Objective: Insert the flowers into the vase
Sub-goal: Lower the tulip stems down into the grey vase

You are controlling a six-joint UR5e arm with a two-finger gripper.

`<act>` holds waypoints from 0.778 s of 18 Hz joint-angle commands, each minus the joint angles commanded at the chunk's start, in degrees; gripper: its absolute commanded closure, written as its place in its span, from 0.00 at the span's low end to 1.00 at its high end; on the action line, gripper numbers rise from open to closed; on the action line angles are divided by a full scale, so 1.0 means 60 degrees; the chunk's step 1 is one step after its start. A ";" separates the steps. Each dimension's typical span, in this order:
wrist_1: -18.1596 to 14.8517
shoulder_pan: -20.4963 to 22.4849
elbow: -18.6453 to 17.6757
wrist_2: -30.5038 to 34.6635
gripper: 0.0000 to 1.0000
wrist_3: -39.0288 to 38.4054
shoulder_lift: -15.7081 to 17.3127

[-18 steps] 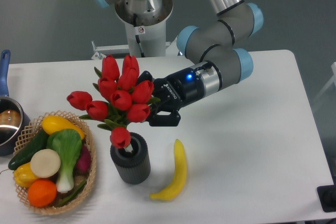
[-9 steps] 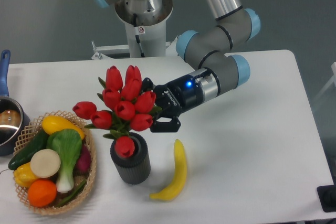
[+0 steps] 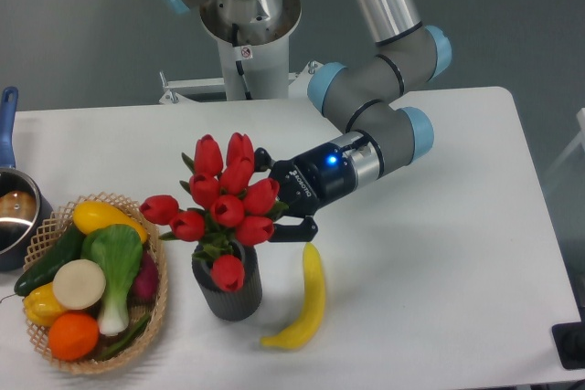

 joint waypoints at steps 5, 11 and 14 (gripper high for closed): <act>-0.0015 0.0029 -0.0249 -0.0014 0.63 0.0952 -0.0263; -0.0015 0.0044 -0.0381 0.0015 0.63 0.0996 -0.0366; -0.0015 0.0058 -0.0513 0.0015 0.63 0.1259 -0.0425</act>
